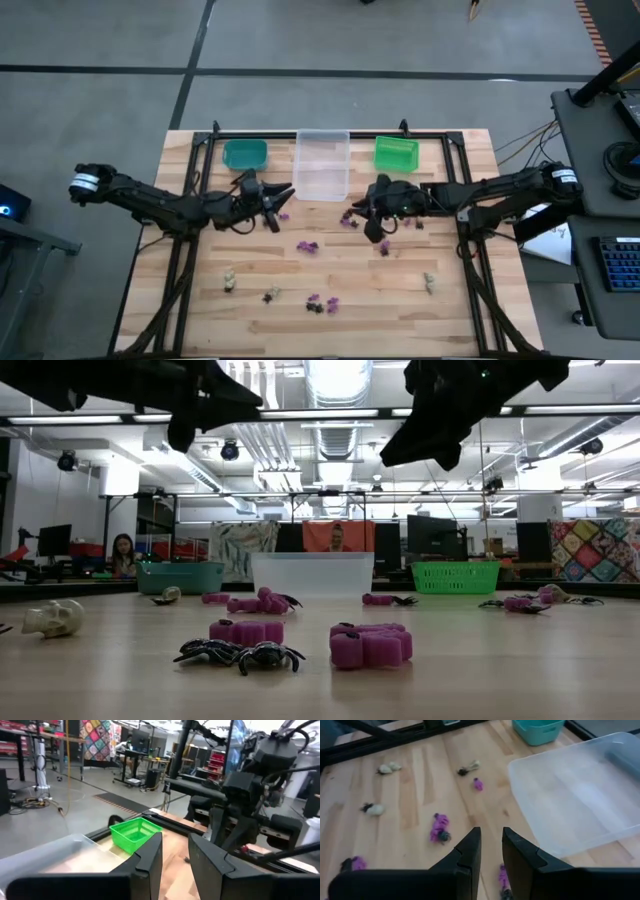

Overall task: Sort Halloween decoration
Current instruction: Put the violet skeleton toy into the transparent bin

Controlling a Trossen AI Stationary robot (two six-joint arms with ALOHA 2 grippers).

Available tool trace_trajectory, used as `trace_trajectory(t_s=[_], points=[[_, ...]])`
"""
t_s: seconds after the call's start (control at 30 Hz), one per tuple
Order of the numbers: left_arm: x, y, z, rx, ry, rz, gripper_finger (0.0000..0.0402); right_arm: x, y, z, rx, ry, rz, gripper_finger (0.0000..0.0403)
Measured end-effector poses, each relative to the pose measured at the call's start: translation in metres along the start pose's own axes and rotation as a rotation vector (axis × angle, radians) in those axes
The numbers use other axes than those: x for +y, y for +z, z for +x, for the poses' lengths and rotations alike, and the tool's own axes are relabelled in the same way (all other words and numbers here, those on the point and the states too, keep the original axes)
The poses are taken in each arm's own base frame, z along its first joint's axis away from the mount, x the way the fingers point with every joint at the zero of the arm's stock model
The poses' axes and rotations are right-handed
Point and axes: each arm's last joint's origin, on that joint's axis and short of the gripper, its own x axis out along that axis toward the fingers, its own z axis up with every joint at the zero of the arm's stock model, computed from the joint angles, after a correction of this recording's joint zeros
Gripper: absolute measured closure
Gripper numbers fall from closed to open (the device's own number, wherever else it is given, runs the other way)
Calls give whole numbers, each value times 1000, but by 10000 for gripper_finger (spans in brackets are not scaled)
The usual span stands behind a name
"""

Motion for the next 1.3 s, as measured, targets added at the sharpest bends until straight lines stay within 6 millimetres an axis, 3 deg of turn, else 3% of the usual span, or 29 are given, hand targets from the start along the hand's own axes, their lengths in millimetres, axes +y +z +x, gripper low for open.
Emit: trace_trajectory(t_s=[0.27,0.53,0.73,0.97,1.3], points=[[-9,-16,-13,53,-67,-9,324,9,3,-2,-54,38,-153,335],[-13,-21,-16,73,-87,-12,324,26,-17,3,-1,90,-386,335],[-14,-19,-15,67,-89,49,324,29,-35,28,97,80,-419,335],[-13,-20,-15,68,-88,59,324,28,-54,61,162,-61,-384,329],[-13,-21,-15,75,-87,88,324,31,-52,79,187,-137,-446,252]])
